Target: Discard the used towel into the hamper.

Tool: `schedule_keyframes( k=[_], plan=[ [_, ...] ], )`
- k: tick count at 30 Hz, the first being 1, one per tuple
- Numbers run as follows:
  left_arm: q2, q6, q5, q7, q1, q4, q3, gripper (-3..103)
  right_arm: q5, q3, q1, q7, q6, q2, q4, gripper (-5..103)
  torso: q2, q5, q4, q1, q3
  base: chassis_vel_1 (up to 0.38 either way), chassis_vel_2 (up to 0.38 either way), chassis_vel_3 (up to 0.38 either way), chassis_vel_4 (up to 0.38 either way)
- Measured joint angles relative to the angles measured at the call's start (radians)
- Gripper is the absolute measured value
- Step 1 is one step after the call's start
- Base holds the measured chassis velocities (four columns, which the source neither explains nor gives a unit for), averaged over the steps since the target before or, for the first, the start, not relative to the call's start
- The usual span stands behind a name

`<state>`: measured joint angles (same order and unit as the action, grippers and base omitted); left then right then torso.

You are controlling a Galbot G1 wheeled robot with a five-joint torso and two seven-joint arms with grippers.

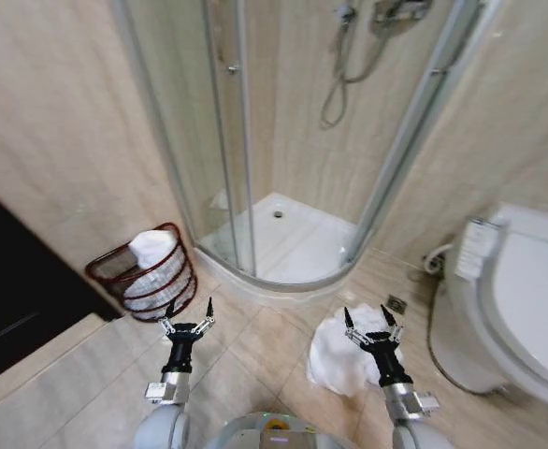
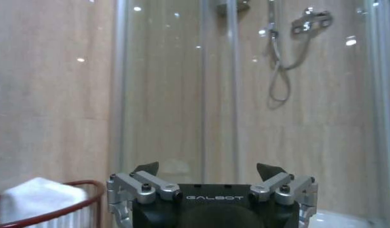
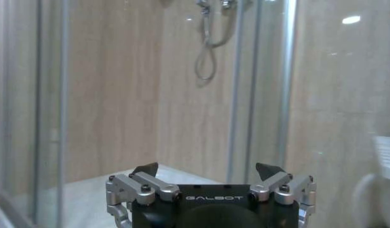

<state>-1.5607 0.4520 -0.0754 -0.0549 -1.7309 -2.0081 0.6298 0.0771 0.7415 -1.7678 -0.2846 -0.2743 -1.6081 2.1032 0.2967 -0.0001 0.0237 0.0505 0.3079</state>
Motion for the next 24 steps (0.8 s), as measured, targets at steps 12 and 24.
schedule_keyframes(
  k=[12, 24],
  plan=[
    [-0.002, 0.017, 0.005, 0.000, -0.003, 0.012, 0.000, 100, 0.007, 0.013, -0.006, 0.000, -0.012, 0.000, -0.008, 100, -0.033, 0.0001, 0.0005, -0.012, -0.021, -0.012, -0.020, -0.028, -0.014],
    [0.002, 0.018, 0.005, -0.002, -0.004, 0.013, 0.003, 100, -0.006, 0.011, -0.011, 0.033, -0.003, 0.000, -0.011, 100, -0.081, 0.0001, 0.0004, -0.027, -0.054, 0.000, 0.000, 0.000, 0.000]
  ],
)
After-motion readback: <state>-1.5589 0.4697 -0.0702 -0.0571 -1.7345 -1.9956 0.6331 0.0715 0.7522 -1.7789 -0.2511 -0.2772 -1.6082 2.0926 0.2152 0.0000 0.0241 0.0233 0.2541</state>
